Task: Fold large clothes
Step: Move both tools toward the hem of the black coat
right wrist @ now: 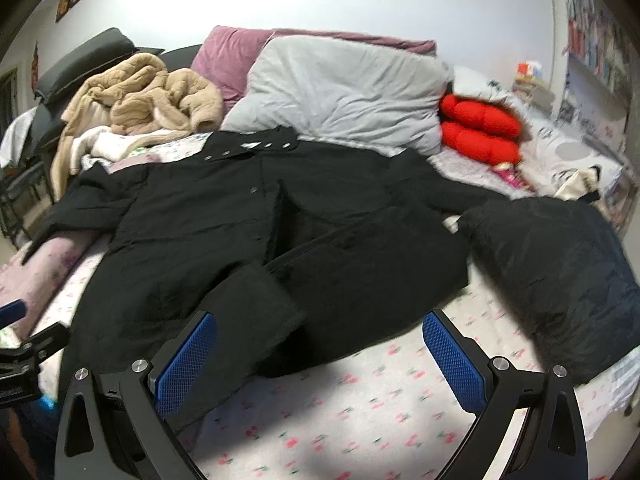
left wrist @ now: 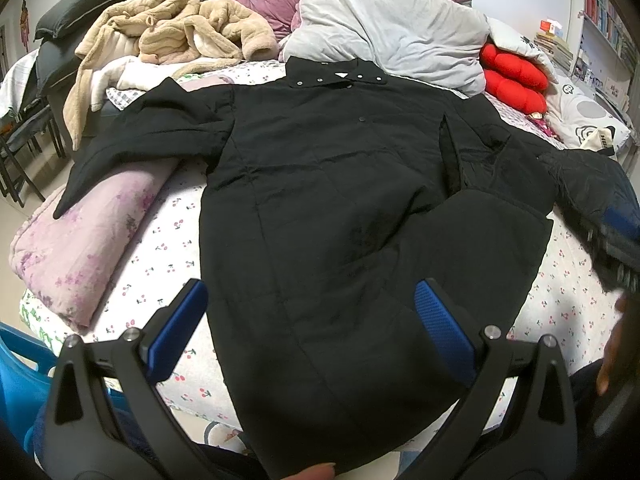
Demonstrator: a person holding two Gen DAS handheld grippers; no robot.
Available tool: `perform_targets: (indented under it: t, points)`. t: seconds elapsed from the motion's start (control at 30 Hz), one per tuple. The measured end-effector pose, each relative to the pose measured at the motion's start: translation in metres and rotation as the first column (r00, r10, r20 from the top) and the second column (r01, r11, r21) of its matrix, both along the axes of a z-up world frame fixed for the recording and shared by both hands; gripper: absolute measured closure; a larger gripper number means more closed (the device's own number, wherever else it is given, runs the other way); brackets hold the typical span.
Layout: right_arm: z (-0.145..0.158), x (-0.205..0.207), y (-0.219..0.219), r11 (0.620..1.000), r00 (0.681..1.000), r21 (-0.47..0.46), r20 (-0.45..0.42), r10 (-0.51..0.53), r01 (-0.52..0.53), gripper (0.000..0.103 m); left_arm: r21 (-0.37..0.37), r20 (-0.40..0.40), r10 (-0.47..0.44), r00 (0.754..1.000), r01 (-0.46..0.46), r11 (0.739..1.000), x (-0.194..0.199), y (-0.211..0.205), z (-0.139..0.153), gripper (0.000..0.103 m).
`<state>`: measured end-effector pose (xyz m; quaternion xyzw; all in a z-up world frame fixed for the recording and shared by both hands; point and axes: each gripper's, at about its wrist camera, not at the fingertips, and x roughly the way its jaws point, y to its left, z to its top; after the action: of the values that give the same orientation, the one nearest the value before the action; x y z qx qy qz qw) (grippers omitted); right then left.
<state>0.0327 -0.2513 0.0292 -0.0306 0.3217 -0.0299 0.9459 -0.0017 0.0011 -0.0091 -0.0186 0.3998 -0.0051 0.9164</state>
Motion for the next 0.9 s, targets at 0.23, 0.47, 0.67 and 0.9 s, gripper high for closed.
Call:
perform_targets:
  t: [0.23, 0.47, 0.67, 0.9]
  points:
    - [-0.007, 0.067, -0.078, 0.964, 0.97, 0.156, -0.147, -0.192, 0.214, 0.0, -0.102, -0.096, -0.018, 0.995, 0.008, 0.995, 0.004, 0.005, -0.002, 0.0]
    - [-0.014, 0.143, -0.077, 0.952, 0.949, 0.189, -0.251, -0.19, 0.24, 0.0, -0.026, -0.088, -0.047, 0.995, 0.045, 0.999, 0.006, -0.004, -0.004, 0.0]
    - [-0.04, 0.196, -0.048, 0.959, 0.935, -0.093, -0.216, -0.282, 0.268, 0.0, -0.043, -0.095, -0.084, 0.992, 0.08, 0.996, 0.008, -0.006, -0.009, 0.0]
    - [-0.062, 0.203, -0.049, 0.915, 0.904, -0.292, -0.244, -0.352, 0.278, 0.0, -0.055, -0.067, -0.118, 0.991, 0.114, 0.992, 0.006, -0.007, -0.011, 0.0]
